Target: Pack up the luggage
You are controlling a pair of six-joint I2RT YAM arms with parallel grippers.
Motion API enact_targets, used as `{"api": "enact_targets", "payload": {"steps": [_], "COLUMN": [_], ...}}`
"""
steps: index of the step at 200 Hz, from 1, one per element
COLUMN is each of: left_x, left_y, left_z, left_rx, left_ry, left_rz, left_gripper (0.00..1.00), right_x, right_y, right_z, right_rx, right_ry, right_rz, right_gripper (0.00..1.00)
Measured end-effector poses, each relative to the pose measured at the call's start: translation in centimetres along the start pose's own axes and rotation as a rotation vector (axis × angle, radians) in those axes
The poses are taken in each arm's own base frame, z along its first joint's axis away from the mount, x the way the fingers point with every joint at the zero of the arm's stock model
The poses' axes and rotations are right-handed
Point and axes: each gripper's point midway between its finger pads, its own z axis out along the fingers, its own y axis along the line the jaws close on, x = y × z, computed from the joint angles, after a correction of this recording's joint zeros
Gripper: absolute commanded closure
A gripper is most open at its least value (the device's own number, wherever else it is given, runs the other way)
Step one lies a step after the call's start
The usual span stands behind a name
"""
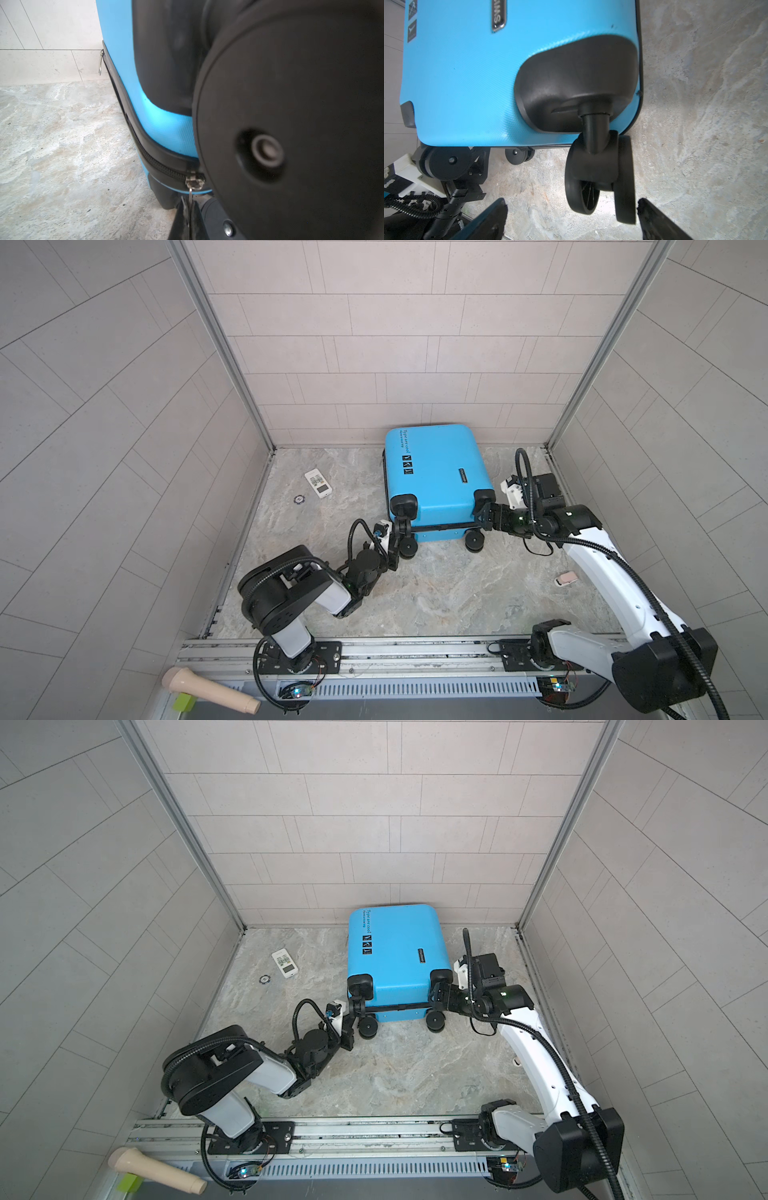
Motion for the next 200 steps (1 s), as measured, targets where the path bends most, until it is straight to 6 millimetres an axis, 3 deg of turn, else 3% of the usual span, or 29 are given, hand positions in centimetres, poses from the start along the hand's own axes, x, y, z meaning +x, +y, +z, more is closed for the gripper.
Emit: {"api": "enact_targets", "payload": {"steps": [40,61,69,93,120,200], "left_x": [0.1,0.1,0.1,0.1,0.1,-0.1], "left_y": [-0.4,-0.5,-0.6,-1.1,-1.4,-2.8], "left_z": [-0.1,-0.1,-0.1,-0.2,-0.5,-0.8], "left_rx": [0.028,0.035,0.037,0.045,0.029,-0.048], "left_ry": [0.005,0.006,0.005,0.004,-0.002,-0.009], "left_rz": [0.018,0.026,0.03,0.051,0.085,0.186], "left_gripper": [1.0,1.0,1.0,1.0,1.0,1.0], "right_x": [0.1,0.2,0.3,0.6,0.6,1.5], "right_y": [-0.6,-1.1,-1.3,-1.5,-1.3,-0.1], "right_z": [1.0,1.6,1.8,2.5,2.5,2.5], "right_rx": [0.025,0.045,0.051,0.061,0.092,0.216], "right_ry": [0.026,0.043,0.051,0.075,0.073,0.073], "right_rz": [0.002,-0.002,-0.007,-0.013,-0.033,-0.069], "right_gripper": [0.01,0.11,0.23,0.74,1.0,1.0]}}
